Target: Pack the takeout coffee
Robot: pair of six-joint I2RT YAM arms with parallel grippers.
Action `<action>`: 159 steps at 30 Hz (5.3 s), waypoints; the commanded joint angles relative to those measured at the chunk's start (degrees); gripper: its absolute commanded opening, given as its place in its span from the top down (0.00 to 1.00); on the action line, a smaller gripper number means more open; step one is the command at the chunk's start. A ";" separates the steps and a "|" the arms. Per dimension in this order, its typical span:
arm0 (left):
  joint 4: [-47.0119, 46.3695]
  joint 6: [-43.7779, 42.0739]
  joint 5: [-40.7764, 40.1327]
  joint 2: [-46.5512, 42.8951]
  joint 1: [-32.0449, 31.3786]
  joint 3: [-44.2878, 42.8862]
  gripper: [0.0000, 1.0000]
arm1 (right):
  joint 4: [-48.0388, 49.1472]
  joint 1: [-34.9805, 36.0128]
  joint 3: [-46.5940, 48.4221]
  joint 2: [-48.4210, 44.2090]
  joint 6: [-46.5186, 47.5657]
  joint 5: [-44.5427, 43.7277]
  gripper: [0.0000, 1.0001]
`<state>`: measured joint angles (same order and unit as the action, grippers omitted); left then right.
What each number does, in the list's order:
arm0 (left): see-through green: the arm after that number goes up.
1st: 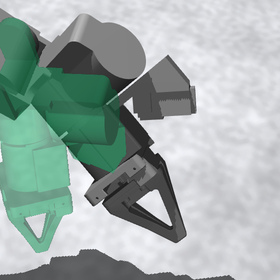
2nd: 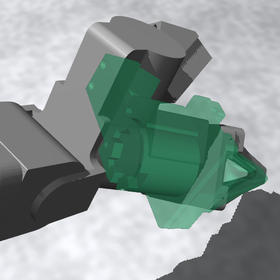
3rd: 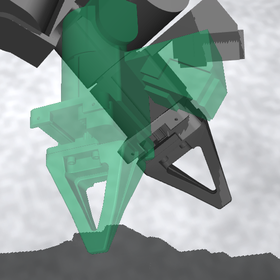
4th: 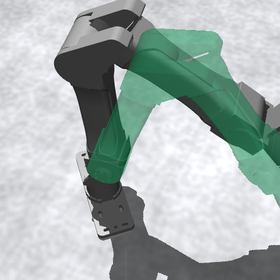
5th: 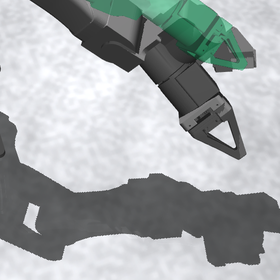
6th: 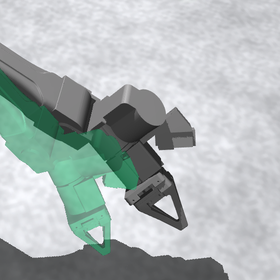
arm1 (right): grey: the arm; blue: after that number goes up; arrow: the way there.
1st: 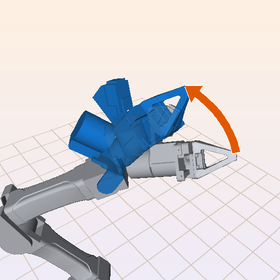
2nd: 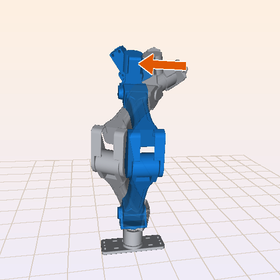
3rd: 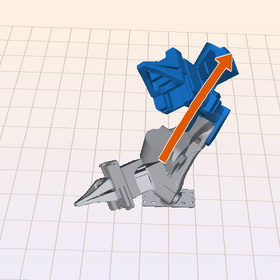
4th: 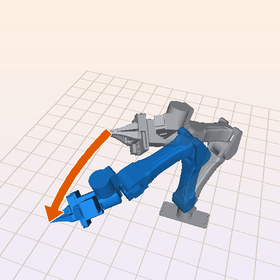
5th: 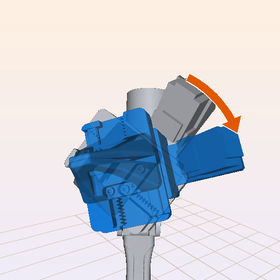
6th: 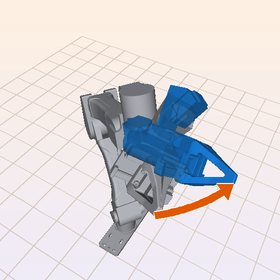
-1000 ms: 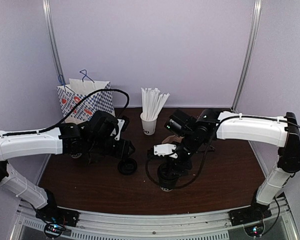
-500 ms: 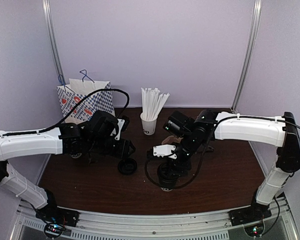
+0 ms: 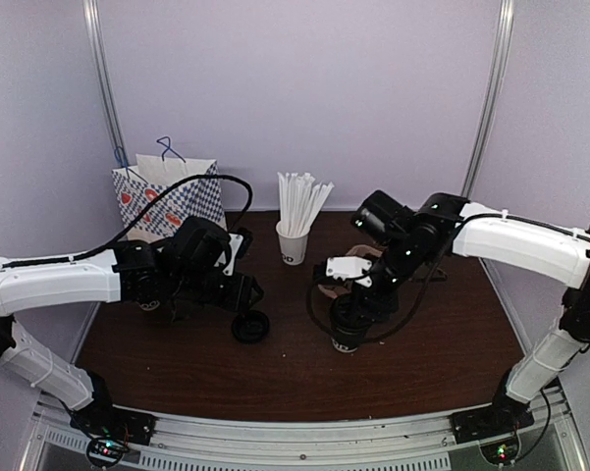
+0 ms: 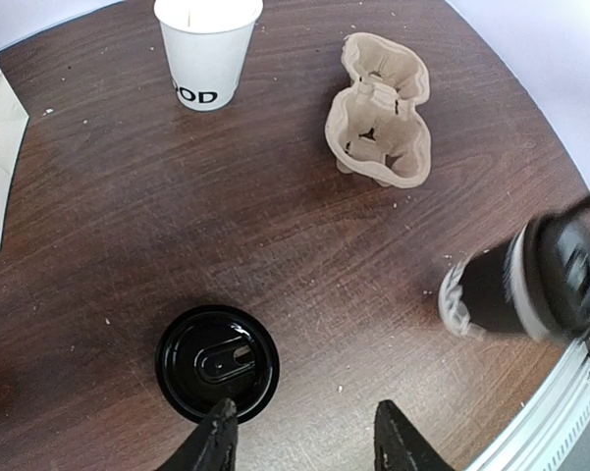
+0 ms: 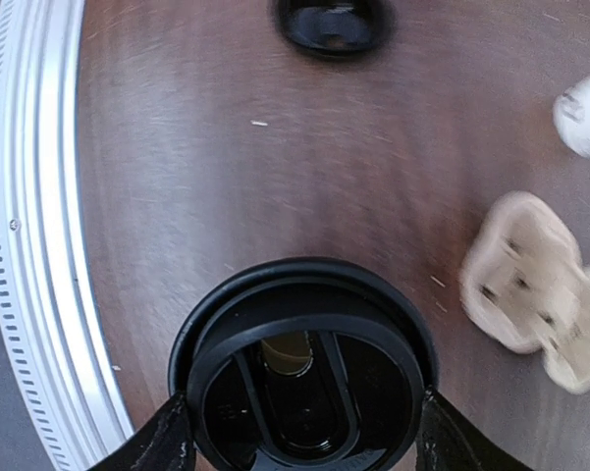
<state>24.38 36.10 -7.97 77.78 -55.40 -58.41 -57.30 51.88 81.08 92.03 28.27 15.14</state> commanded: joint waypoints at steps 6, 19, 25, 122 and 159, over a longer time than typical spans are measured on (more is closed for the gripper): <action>0.91 -1.89 0.43 0.96 1.83 -4.15 0.51 | -3.49 -25.27 -4.75 -11.18 1.37 -0.94 0.32; 11.86 -8.24 5.65 7.40 8.56 -15.37 0.51 | 2.87 -53.94 -1.19 -0.81 -2.84 2.17 0.32; 17.88 -17.74 9.22 12.80 8.55 -21.37 0.49 | 4.75 -55.48 -1.95 1.66 -3.52 2.57 0.31; 44.88 -21.51 2.96 38.92 28.41 -78.15 1.00 | 5.20 -55.49 -6.81 -11.00 -10.41 19.72 0.04; 37.91 -12.90 7.74 21.51 -7.79 -65.53 0.40 | -0.91 -49.26 -3.84 -16.43 -5.62 21.06 0.13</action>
<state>67.51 26.85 -3.64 103.85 -63.07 -119.85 -57.08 -2.37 75.44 75.42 20.38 38.92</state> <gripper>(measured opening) 0.558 0.888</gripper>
